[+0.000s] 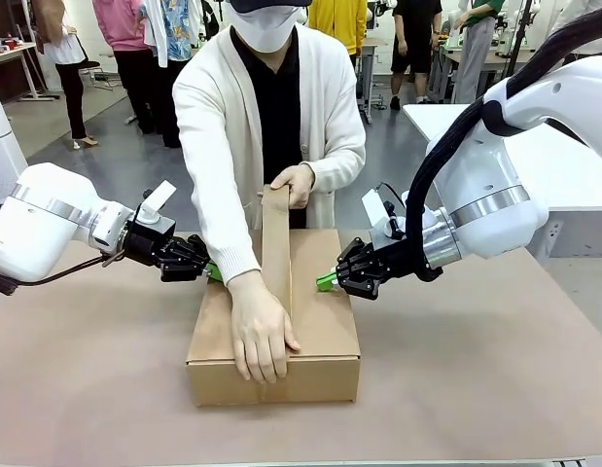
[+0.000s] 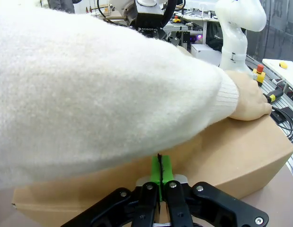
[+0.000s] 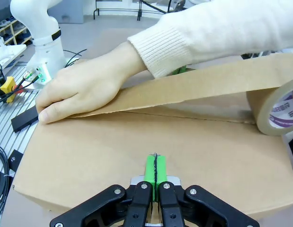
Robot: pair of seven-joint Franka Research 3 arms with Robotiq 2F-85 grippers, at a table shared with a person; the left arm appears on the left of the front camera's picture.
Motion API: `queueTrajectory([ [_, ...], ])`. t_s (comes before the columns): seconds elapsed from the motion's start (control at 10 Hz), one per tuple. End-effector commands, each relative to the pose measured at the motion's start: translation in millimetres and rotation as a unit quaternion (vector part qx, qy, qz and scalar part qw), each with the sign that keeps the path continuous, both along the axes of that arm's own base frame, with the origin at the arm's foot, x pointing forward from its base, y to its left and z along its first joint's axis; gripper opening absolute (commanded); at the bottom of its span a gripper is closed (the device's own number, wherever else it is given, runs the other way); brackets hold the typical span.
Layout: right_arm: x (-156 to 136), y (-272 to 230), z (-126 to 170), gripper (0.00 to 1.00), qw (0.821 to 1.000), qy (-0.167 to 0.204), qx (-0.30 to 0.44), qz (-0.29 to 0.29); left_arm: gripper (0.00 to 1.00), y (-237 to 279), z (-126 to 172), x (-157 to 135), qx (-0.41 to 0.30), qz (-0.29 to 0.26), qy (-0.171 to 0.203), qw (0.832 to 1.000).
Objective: Wrap the clocks to prevent damage.
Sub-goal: After the human seals the box with tape, release both hands from the side flaps of the Package Box.
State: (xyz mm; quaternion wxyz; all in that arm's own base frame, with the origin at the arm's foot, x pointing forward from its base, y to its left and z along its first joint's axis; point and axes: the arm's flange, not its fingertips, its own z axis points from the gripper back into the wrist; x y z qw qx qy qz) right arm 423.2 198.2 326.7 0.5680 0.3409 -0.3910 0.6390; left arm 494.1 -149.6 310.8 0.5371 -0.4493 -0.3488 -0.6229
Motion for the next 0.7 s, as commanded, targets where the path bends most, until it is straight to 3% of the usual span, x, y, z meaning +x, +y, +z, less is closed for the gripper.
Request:
queueTrajectory([
  [0.0, -0.3, -0.4, -4.3, 0.01, 1.0, 0.002, -0.003, -0.002, 0.0, -0.5, -3.3, -0.4, 0.002, 0.0, -0.003, 1.0],
  [0.6, -0.3, -0.4, -4.3, 0.01, 1.0, 0.002, -0.003, -0.002, 0.0, -0.5, -3.3, -0.4, 0.002, 0.0, -0.003, 1.0],
])
